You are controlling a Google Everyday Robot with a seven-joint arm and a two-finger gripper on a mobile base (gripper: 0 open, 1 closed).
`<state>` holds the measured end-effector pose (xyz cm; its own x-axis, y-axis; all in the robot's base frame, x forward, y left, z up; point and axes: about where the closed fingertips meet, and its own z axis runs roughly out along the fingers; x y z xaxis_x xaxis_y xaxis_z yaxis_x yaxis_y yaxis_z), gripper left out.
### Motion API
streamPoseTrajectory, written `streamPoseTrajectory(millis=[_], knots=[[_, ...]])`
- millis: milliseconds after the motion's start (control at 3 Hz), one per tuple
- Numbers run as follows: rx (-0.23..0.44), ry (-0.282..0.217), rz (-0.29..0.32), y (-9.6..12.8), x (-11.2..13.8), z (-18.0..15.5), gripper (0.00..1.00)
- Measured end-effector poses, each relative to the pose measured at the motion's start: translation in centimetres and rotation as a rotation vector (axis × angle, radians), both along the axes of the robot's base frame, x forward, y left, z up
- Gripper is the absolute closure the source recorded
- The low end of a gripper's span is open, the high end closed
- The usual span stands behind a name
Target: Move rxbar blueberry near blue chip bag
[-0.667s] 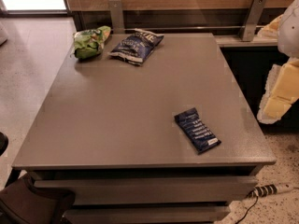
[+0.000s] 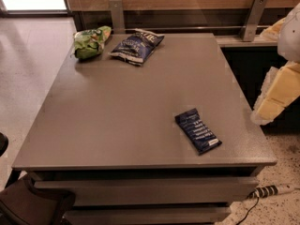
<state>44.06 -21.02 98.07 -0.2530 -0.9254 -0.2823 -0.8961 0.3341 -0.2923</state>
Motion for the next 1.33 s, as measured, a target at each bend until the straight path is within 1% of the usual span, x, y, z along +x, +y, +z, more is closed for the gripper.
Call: streamPoseTrajectory(millis=[333, 667, 1000, 1333], knots=[[0.169, -0.027, -0.119, 1.0, -0.8, -2.4, 0.0], [0.339, -0.046, -0.196, 2.1, -0.8, -5.2, 0.0], [0.522, -0.075, -0.256, 4.4, -0.4, -8.3, 0.0], [0.673, -0.128, -0.34, 7.1, 0.3, -11.5, 0.0]])
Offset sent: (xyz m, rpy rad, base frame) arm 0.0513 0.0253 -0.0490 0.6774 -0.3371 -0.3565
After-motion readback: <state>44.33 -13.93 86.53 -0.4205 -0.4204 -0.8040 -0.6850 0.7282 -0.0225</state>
